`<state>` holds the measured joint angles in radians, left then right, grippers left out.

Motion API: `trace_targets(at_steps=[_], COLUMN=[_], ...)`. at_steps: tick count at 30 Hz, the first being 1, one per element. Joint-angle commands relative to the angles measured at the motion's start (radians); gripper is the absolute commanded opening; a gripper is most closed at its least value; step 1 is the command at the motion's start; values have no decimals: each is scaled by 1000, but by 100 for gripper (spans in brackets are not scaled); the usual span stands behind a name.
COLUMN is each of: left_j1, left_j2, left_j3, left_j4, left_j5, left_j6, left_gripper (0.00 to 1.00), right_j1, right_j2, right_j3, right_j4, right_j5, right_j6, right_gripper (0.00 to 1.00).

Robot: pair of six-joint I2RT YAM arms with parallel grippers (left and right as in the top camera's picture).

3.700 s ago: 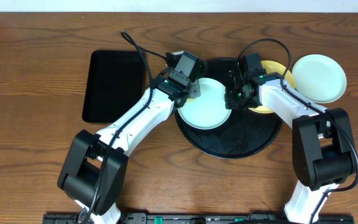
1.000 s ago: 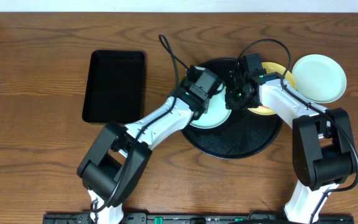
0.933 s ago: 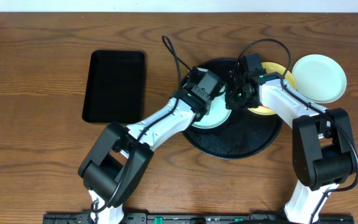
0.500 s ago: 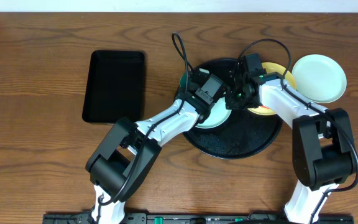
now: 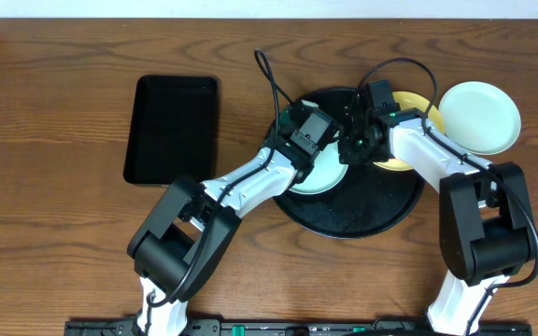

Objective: Clean dirty plates on tray and stack at the side
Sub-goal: 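Keep wiping the green plate with the sponge in the left gripper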

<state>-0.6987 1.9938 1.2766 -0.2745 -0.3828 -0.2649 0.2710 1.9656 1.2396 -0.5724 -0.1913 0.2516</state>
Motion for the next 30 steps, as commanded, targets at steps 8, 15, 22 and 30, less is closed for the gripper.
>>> trace_targets(at_steps=[8, 15, 22, 30], left_j1=[2, -2, -2, -36], left_j2=[8, -31, -94, -86], left_j3=[-10, -8, -8, -14], left_j4=[-187, -242, -244, -301], left_j5=[84, 142, 335, 435], left_j6=[-88, -134, -231, -369], left_gripper=[7, 7, 7, 8], right_j1=[6, 6, 9, 13], right_j2=[29, 29, 29, 29], right_j3=[-12, -12, -12, -12], right_j4=[-13, -1, 8, 8], right_j5=[30, 30, 34, 33], right_j6=[-24, -19, 25, 26], right_gripper=[1, 1, 1, 1])
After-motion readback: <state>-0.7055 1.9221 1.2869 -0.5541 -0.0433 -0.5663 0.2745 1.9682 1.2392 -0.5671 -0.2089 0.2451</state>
